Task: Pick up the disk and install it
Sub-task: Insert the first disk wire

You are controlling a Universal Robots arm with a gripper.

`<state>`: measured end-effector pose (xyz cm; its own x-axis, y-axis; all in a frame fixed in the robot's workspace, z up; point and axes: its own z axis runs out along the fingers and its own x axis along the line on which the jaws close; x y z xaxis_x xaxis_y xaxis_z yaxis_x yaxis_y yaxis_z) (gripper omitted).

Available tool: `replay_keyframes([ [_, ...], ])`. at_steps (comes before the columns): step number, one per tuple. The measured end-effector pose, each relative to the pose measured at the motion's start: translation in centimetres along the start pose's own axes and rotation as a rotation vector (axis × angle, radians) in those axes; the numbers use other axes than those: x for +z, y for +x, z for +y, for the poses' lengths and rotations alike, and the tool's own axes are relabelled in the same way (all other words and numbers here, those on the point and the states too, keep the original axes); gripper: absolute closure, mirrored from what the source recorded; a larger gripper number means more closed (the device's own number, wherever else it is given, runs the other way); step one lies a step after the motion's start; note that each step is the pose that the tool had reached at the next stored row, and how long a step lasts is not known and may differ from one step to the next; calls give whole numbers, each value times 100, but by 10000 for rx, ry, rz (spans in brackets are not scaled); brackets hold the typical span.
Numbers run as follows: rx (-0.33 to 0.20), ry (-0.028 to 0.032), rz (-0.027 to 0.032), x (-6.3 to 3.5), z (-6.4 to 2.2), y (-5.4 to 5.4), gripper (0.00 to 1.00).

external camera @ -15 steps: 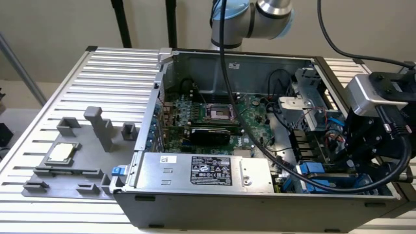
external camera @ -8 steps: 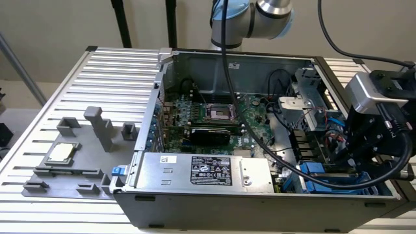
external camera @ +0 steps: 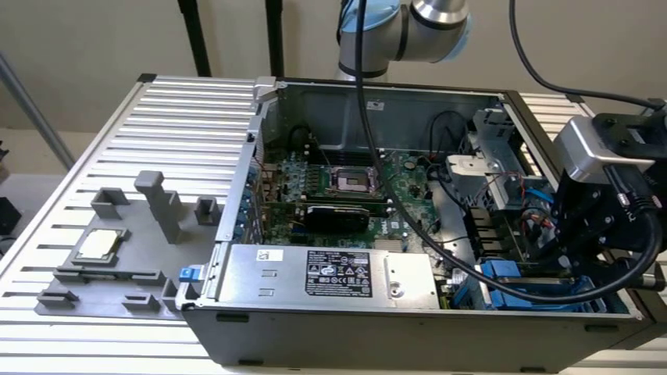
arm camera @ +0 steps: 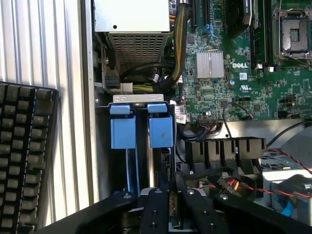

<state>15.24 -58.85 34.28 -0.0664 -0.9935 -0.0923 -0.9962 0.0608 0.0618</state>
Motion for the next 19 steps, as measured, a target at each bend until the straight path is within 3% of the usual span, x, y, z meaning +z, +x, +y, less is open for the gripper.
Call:
replay_keyframes([
  [6,3,3,51,8,-1,-6,84],
  [19,6,-12,81,13,-10,-28,84],
])
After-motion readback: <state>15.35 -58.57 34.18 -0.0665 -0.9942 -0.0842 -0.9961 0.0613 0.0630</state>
